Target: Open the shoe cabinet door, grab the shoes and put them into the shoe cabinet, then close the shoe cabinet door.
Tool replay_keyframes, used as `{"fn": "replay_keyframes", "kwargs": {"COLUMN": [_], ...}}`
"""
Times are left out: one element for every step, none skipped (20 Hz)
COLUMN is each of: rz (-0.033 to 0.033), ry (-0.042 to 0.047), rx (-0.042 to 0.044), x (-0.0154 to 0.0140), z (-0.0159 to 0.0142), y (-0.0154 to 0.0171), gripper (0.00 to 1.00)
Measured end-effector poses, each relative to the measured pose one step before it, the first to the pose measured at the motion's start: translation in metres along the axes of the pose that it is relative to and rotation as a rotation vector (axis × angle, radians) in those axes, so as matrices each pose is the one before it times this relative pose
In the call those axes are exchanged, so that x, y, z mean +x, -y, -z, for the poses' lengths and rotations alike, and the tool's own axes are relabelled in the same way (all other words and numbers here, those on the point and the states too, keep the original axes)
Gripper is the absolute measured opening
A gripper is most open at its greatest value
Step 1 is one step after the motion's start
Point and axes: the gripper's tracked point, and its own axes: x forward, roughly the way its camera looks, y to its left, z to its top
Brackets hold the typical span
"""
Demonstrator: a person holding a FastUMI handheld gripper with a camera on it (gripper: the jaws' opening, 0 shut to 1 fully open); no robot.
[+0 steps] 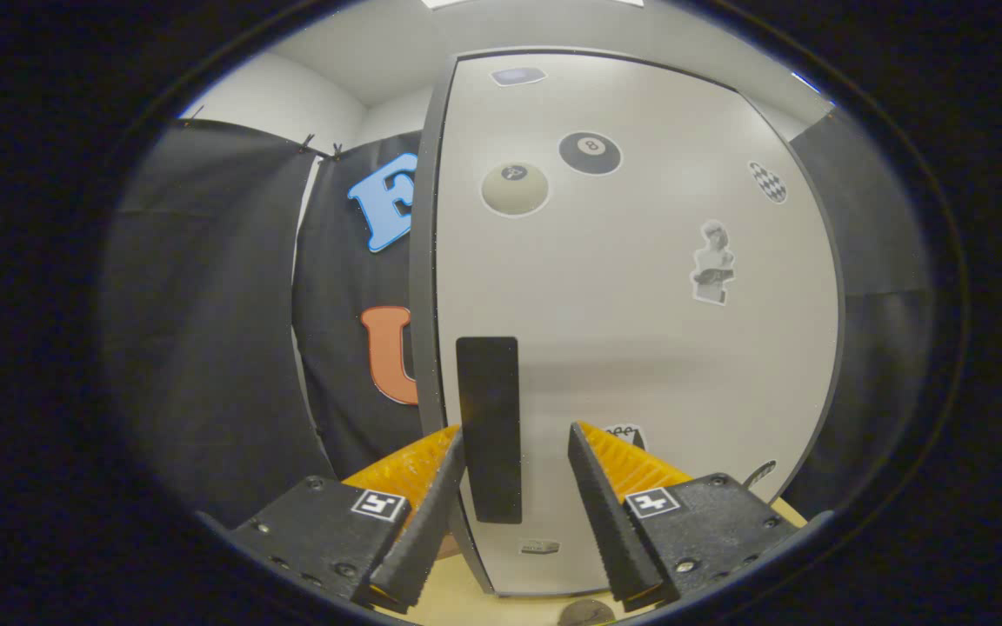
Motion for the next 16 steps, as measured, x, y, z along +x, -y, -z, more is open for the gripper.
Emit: {"fn": "replay_keyframes", "kwargs": {"rz": [-0.00585,0.01118,0.01019,0.00410,-0.00774,-0.00753,0.00335,0.00881,0.01608,0.00634,-0.01035,-0.02911,-0.02684,-0.01552,-0.00991,-0.00645], "ry": [-0.01826,0.00852,-0.00566,-0.00018,-0.01428,-0.01078,-0.00750,-0.01143,-0.00360,-0.00361,-0.00277,0.00383,-0.00362,-0.00179,0.00321,0.00436], "rx": [0.00553,0.00153,-0.00714,-0.01613,-0.01196,0.01789,0.03182,0.01304,-0.00737,-0.01392,-0.00051,0.00934,0.00915,-0.01119,-0.01161,-0.00534], "x": [0.00136,0.00378,0.00314,0.00298,0.00187,0.00125,-0.00060,-0.00076,0.00148,-0.00120,-0.00130,-0.00280,-0.00010,-0.00313,-0.00356,-0.00479], "z": [0.00482,-0.00161,0.00131,-0.00140,0.00065,0.00009,-0.00154,0.00085,0.00065,-0.00059,0.00179,-0.00039,0.00106,-0.00016,0.00034,-0.00053], "y": [-0.00459,0.00114,0.00141,0.00017,-0.00020,-0.00016,0.00003,0.00124,0.00032,0.00113,-0.00004,-0.00065,0.00017,0.00107,0.00003,-0.00127], "gripper": [0.60,0.49,0.41,0.41,0.40,0.40,0.40,0.38,0.37,0.36,0.34,0.33,0.32,0.31,0.31,0.31]}}
